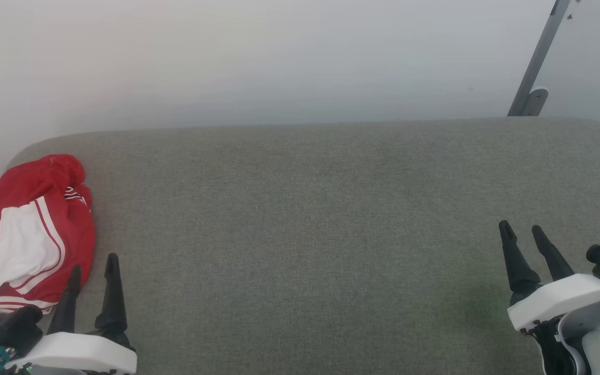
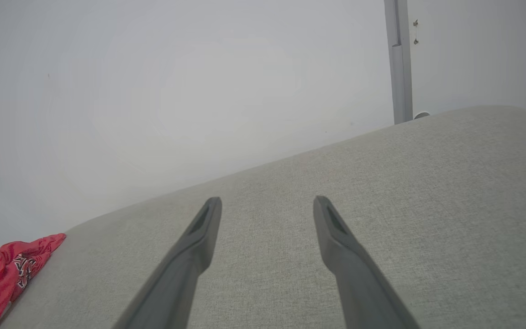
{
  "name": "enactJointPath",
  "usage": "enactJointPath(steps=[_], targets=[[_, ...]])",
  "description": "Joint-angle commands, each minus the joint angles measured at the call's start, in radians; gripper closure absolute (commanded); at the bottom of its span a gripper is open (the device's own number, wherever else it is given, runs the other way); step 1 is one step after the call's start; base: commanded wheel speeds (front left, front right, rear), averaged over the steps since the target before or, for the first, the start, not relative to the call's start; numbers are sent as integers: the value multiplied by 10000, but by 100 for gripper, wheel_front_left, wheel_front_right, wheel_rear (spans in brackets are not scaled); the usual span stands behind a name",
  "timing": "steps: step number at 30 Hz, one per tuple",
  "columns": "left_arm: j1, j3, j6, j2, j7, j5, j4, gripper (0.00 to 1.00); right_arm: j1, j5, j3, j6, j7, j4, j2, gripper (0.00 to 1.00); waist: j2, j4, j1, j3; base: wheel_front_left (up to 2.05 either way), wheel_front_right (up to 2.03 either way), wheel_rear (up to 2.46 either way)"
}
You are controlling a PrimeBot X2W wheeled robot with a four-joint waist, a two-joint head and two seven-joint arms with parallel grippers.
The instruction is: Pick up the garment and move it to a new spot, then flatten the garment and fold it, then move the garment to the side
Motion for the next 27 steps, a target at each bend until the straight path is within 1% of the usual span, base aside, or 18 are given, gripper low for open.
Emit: enactJointPath(steps=[1, 13, 27], targets=[[73, 28, -66, 71, -101, 257, -86, 0, -174, -161, 40, 5, -100, -75, -93, 0, -1, -2, 0, -3, 0, 0, 0], [181, 13, -274, 90, -357, 1302, -104, 0, -174, -961, 61, 6, -219, -101, -257, 0, -1, -53, 0, -27, 0, 0, 0], [367, -43, -283, 159, -646, 2352, -239, 0, 62, -2094, -127, 6, -459, -294, -339, 0, -1, -100, 0, -55, 0, 0, 0]])
